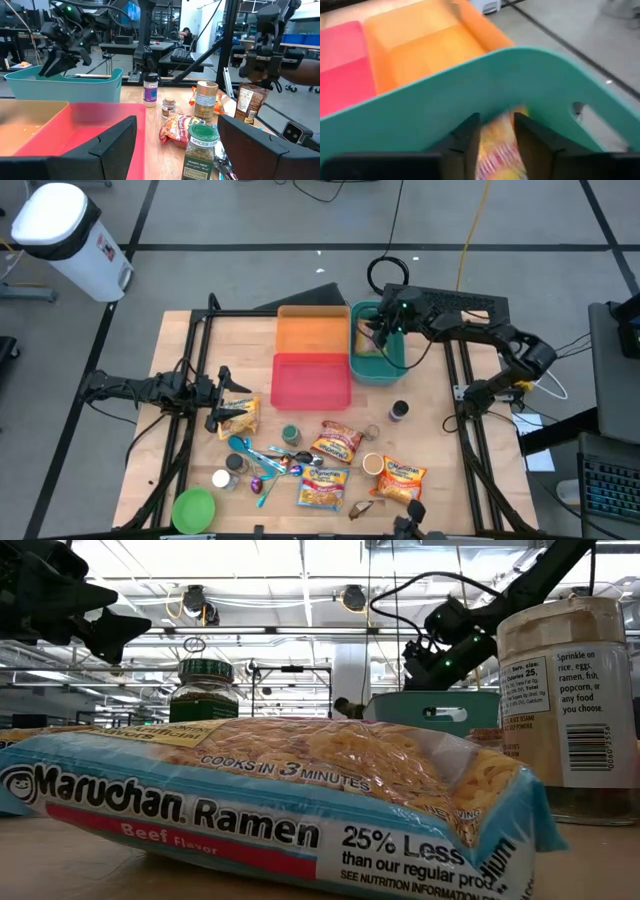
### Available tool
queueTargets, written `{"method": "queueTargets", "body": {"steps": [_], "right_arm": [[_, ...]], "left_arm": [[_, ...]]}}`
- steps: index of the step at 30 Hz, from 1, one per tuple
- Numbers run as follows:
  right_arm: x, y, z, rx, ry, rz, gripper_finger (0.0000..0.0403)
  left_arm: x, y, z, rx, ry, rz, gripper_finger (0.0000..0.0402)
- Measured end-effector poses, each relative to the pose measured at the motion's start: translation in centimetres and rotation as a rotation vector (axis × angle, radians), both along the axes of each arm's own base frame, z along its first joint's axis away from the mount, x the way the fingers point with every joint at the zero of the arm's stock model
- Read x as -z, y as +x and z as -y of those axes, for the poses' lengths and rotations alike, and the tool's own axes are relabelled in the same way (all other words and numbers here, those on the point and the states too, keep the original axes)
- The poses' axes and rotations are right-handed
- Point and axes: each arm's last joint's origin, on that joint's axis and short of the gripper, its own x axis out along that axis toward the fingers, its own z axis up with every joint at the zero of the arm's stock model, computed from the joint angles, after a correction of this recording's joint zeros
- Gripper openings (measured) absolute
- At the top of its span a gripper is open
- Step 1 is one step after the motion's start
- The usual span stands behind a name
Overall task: Pick & Place Food Item
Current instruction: Put the green noodle pack into the blue bin, then put the orange noodle pack into the blue bin
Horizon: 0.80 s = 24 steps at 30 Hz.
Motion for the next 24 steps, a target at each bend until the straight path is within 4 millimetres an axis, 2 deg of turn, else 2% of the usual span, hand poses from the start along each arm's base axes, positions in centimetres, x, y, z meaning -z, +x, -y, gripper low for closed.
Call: {"method": "queueTargets", "body": {"steps": [5,9,12,16,24], "right_arm": [[-2.5,-0.3,-1.3,0.035,-0.081,0.030,0.0203],[-5.4,-0.7,-4.1,-0.032,-0.122,0.084,0.0246],[-7.4,-0.9,-7.3,-0.123,-0.138,0.122,0.0262],[-9.1,-0.5,-12.1,-0.291,-0.122,0.176,0.0267],[-10.3,0.1,-22.1,-0.695,-0.020,0.271,0.0259]], "left_arm": [[0.0,0.0,0.0,0.000,0.000,0.000,0.0283],[0.0,0.0,0.0,0.000,0.000,0.000,0.0283],[0.0,0.0,0.0,0.000,0.000,0.000,0.0283],[0.0,0.0,0.0,0.000,0.000,0.000,0.0283],[0.0,0.0,0.0,0.000,0.000,0.000,0.0283]]}}
